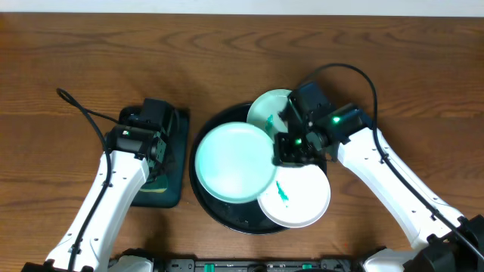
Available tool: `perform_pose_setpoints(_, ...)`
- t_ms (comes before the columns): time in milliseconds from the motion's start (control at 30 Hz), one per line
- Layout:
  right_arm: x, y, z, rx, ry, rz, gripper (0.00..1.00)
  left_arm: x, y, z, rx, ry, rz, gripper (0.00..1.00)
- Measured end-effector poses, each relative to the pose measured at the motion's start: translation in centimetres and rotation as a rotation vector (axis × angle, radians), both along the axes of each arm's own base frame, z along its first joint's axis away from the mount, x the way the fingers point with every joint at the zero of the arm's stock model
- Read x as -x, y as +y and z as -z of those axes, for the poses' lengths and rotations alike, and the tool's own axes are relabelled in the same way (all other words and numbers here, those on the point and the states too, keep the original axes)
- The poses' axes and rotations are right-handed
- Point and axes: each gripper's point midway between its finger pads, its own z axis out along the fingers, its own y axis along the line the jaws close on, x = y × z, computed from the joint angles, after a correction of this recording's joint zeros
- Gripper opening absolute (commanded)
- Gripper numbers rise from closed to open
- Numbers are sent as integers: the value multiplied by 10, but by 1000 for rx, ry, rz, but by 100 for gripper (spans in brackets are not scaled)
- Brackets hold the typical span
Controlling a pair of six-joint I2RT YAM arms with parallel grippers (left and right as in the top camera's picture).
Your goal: Clean dirty plates on tray and stack at the side
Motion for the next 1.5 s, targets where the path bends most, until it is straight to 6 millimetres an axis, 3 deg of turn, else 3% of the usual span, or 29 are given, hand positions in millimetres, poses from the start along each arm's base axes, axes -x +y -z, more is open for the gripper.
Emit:
perform_pose_setpoints(133,-27,21,-14,-102,-148,-45,1,-1,0,0,1,-5,0,7)
perform_pose_setpoints(267,-49,29,-23,-132,-262,-55,1,-2,0,0,2,-9,0,7)
perform_pose_setpoints(633,-85,0,-18,85,-476,-68,1,-2,0,0,2,-9,0,7)
perform_pose_setpoints(867,-83,-4,-13,219,-549,-167,1,-2,0,0,2,-10,0,7)
perform_pose_setpoints(1167,-63,11,-17,499,-711,-318,1,-3,-1,0,2,-12,0,7)
perform_pose_setpoints(1333,-57,15,-34,665,-844,-339,1,-3,-1,0,2,-12,0,7)
perform_pose_setpoints(1500,-55,19,-67,842,-1014,-342,1,-3,-1,0,2,-12,0,7)
